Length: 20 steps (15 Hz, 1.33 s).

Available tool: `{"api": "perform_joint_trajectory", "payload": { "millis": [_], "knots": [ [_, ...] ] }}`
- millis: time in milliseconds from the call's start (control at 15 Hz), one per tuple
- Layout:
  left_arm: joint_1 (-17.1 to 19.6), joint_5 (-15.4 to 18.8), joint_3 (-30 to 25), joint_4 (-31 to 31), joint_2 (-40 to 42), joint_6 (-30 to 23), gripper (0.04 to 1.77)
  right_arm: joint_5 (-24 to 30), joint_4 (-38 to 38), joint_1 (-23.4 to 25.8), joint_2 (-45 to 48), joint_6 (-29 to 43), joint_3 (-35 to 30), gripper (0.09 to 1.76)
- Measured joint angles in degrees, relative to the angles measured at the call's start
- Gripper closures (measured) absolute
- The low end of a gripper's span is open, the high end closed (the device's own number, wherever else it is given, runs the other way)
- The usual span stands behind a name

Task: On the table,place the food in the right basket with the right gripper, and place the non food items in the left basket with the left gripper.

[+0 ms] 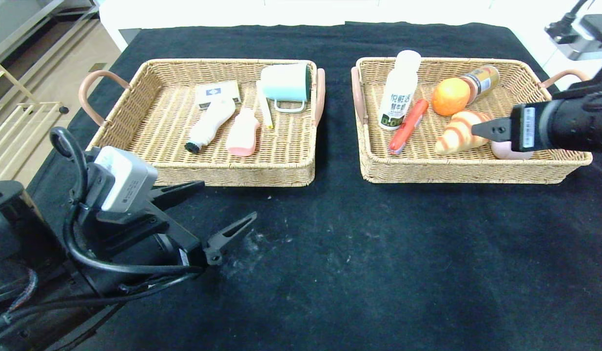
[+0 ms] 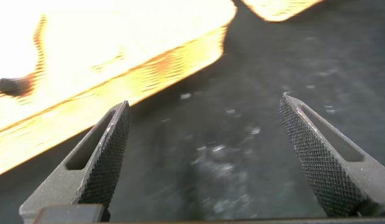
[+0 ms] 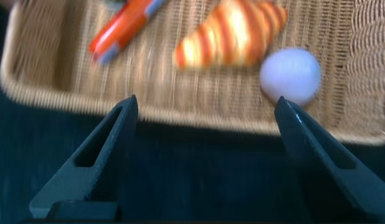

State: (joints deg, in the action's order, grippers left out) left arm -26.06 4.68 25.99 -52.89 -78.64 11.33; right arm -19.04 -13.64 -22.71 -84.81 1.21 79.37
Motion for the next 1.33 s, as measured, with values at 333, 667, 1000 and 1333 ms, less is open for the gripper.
{"api": "perform_joint_trajectory", "payload": {
  "millis": [333,667,1000,1333],
  "knots": [
    [2.1,-0.8,1.6,21.1,13.4,0.5,0.09,10.0,-2.9,2.0,18.1,-8.3,-13.0,0.19],
    [2.5,-3.5,7.8,48.5,32.3,0.6,0.09,14.9,-15.3,2.2,33.5,-8.8,-17.7,0.17],
    [10.0,-3.2,13.1,67.8,48.0,1.7,0.09,21.7,-31.2,2.6,48.9,-8.8,-20.7,0.15],
    [21.2,5.4,15.3,76.0,58.5,2.6,0.09,31.9,-45.1,8.6,59.3,-8.7,-13.8,0.15]
  ]
}}
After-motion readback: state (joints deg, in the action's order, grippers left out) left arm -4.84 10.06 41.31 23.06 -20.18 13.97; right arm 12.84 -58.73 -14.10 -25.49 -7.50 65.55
